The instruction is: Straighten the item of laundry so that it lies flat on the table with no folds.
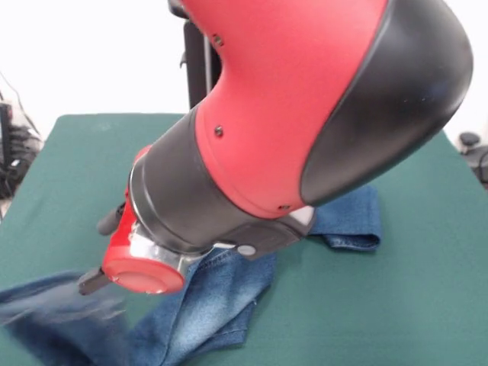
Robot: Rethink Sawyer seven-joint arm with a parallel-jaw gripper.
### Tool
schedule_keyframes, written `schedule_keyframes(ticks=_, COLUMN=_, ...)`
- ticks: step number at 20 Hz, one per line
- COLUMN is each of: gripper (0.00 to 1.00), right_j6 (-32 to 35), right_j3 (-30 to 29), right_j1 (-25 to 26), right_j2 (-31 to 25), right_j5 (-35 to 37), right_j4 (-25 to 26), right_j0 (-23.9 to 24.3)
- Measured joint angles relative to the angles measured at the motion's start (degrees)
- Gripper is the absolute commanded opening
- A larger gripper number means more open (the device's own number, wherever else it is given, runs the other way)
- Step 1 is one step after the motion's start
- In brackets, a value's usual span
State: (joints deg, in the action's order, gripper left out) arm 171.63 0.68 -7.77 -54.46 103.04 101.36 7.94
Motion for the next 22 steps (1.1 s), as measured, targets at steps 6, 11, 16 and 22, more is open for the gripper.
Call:
schedule_keyframes(ticks=6, gripper=1.0, right_j6=0.0, right_j3=-3.4, right_j1=-0.6, right_j2=1.6, right_j5=0.0, right_j4=-6.9, right_j0=1.4)
schedule_keyframes(ticks=11, gripper=1.0, right_j6=0.0, right_j3=-18.2, right_j1=-6.1, right_j2=9.4, right_j5=-3.5, right_j4=-24.7, right_j0=4.7)
schedule_keyframes(ticks=16, gripper=1.0, right_j6=0.0, right_j3=-47.9, right_j1=-20.5, right_j2=14.6, right_j5=-21.2, right_j4=-42.5, right_j0=13.7)
schedule_keyframes(ticks=22, gripper=1.0, right_j6=0.0, right_j3=-70.0, right_j1=-32.5, right_j2=15.2, right_j5=-39.7, right_j4=-50.1, right_j0=25.4)
